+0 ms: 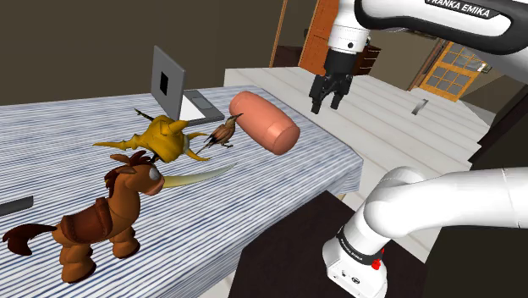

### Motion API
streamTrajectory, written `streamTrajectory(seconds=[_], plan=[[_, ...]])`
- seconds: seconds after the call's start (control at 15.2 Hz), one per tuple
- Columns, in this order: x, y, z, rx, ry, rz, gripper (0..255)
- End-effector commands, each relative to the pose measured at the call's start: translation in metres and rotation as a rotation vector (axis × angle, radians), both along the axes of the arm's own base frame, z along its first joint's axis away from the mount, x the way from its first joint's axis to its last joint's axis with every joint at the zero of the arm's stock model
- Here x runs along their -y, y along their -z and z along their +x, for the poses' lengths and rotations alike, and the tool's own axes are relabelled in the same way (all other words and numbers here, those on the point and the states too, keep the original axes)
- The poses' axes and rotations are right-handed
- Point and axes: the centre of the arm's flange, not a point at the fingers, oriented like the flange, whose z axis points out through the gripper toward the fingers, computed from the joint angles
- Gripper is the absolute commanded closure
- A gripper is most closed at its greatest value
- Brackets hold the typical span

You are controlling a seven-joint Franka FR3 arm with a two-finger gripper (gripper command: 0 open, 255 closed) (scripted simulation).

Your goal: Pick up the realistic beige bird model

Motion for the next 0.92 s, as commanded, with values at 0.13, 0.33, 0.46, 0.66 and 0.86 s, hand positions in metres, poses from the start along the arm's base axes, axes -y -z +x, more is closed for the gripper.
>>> streamTrajectory(seconds=[0.13, 0.33, 0.46, 0.66, 0.86], plan=[[-0.020, 0.014, 0.014, 0.011, 0.063, -0.027, 0], [-0.047, 0.035, 0.036, 0.027, 0.157, -0.067, 0], [-0.063, 0.050, 0.053, 0.038, 0.220, -0.093, 0], [-0.085, 0.072, 0.081, 0.054, 0.314, -0.133, 0], [-0.103, 0.095, 0.110, 0.071, 0.409, -0.173, 0]])
